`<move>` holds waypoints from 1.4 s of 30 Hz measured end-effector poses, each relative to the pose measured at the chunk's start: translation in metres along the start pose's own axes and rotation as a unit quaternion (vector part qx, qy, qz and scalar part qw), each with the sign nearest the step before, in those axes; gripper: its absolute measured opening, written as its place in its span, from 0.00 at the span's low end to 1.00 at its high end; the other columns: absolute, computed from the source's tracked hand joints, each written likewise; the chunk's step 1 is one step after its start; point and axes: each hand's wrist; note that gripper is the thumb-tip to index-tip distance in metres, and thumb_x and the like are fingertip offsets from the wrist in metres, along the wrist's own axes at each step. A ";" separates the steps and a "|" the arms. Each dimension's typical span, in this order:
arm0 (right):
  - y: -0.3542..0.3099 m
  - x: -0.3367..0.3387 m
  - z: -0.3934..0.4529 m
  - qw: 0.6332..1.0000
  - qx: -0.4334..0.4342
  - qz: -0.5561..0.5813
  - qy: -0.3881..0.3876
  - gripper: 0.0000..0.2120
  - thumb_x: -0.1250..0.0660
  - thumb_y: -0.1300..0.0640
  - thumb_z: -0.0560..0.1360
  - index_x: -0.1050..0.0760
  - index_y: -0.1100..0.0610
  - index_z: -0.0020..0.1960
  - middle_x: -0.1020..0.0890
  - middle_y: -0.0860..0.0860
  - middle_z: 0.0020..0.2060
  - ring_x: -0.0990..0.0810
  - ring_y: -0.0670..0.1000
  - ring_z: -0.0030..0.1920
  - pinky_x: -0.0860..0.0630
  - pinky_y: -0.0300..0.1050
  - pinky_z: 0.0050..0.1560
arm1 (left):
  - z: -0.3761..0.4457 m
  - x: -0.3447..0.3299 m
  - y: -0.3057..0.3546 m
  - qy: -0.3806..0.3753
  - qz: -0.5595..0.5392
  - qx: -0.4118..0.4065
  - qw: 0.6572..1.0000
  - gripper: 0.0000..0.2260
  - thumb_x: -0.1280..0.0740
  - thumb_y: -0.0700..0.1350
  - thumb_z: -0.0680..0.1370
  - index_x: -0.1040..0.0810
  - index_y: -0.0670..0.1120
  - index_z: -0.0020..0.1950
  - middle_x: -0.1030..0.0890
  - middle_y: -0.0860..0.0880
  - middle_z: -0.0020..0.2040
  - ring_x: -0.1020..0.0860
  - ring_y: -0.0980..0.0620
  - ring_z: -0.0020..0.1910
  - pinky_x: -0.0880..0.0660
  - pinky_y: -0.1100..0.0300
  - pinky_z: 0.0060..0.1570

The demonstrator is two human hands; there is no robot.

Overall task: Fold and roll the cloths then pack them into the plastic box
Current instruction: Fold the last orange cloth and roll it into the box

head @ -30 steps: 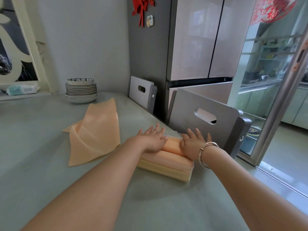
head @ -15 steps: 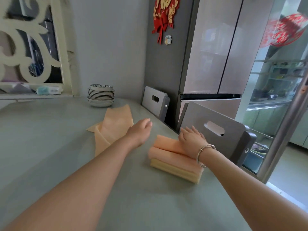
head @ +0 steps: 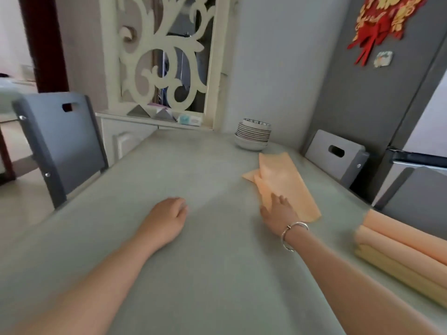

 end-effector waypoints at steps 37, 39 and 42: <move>-0.015 0.010 -0.119 0.947 0.164 0.273 0.047 0.10 0.39 0.62 0.71 0.37 0.51 0.48 0.23 0.49 0.34 0.29 0.45 0.28 0.34 0.34 0.27 | -0.061 -0.007 0.063 0.076 -0.196 -0.193 0.958 0.06 0.38 0.50 0.78 0.34 0.53 0.43 0.26 0.58 0.36 0.26 0.60 0.37 0.31 0.63 0.41; -0.010 0.012 -0.117 0.960 0.127 0.243 0.055 0.12 0.41 0.56 0.68 0.37 0.45 0.50 0.23 0.46 0.31 0.26 0.47 0.30 0.30 0.40 0.32 | -0.071 -0.002 0.075 0.056 -0.166 -0.207 0.963 0.08 0.40 0.52 0.80 0.37 0.53 0.44 0.27 0.60 0.33 0.30 0.60 0.31 0.38 0.66 0.32; -0.002 0.016 -0.113 0.947 0.119 0.297 0.039 0.12 0.42 0.59 0.71 0.31 0.44 0.50 0.24 0.45 0.31 0.25 0.50 0.35 0.28 0.47 0.40 | -0.082 0.010 0.088 0.010 -0.087 -0.208 0.974 0.17 0.37 0.65 0.73 0.38 0.55 0.47 0.27 0.55 0.33 0.29 0.56 0.32 0.36 0.62 0.33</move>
Point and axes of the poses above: each hand's wrist, its own z-axis towards the middle knuckle, its own x-axis out of the back of the hand, y = z × x
